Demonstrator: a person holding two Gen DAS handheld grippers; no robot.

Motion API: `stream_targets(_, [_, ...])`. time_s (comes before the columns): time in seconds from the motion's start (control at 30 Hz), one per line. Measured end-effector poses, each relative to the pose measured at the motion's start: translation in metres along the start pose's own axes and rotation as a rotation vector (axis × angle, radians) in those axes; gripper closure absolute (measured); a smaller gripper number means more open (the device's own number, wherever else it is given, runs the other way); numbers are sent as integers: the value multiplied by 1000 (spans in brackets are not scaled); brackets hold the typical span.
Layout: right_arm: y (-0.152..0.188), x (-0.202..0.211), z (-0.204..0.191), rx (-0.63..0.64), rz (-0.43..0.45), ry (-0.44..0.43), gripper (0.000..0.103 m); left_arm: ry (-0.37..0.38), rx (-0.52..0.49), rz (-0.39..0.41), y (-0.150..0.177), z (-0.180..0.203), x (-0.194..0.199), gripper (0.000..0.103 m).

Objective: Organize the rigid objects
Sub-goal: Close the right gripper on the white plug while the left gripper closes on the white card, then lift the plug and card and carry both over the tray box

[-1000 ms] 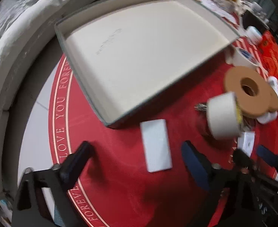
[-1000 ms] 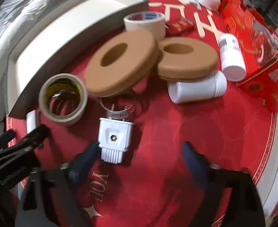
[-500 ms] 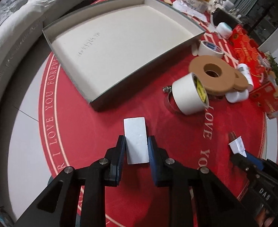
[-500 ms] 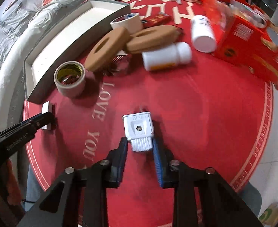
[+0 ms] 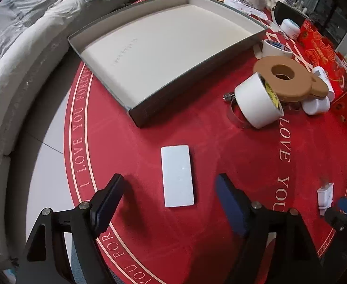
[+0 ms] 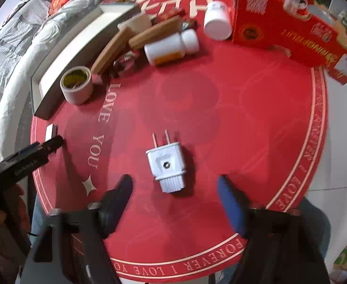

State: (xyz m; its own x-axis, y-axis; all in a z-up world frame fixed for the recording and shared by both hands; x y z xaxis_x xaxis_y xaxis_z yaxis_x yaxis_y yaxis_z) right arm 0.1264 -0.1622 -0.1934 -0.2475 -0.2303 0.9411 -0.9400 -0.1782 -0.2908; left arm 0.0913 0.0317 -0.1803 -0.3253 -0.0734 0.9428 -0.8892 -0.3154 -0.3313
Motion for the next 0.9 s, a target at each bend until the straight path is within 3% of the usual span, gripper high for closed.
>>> stream_targets(0.23, [-5, -9, -9, 32, -21, 39, 27, -7, 19, -19, 2, -5, -7, 1])
stream_targets(0.33, [-13, -19, -23, 74, -30, 56, 27, 3, -9, -24, 3, 2, -7, 1])
stream_targets(0.47, [-16, -28, -32, 155, -45, 141, 44, 19, -60, -56, 7, 14, -7, 1])
stream_targets(0.5, [-17, -27, -36, 169, -42, 135, 63, 22, -77, -74, 7, 20, -8, 3])
stream_targets(0.53, [-18, -26, -38, 174, -40, 139, 71, 26, -91, -84, 7, 23, -7, 10])
stream_targets(0.57, [-18, -26, -40, 172, -47, 134, 71, 29, -101, -86, 7, 26, -4, 16])
stream_targets(0.6, [-17, -26, -40, 163, -47, 130, 71, 34, -109, -78, 6, 28, 1, 37])
stream_targets(0.63, [-15, -25, -38, 156, -45, 129, 71, 35, -117, -73, 6, 29, 5, 76])
stream_targets(0.73, [-12, -18, -39, 121, -32, 98, 71, 83, -97, -113, 9, 30, 11, 76])
stream_targets(0.9, [-13, 9, -35, 106, 26, 89, 71, 80, -127, -19, 4, 34, 43, 76])
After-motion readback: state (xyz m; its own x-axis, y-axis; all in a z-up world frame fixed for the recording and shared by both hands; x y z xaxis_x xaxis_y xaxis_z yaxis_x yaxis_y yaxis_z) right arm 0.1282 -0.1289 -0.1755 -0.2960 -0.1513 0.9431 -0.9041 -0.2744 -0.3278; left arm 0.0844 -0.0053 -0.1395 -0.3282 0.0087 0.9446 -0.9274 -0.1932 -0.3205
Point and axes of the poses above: each gripper's, at about its wrist camera, not at the fingertips, and x roughly against the way its jaws point, z to its right, y to its underside, the point moved 8 cm from there along -x, roughly the way its jaws point, and after that the axes turned 5 degrees about x, right-handed, at the moved point
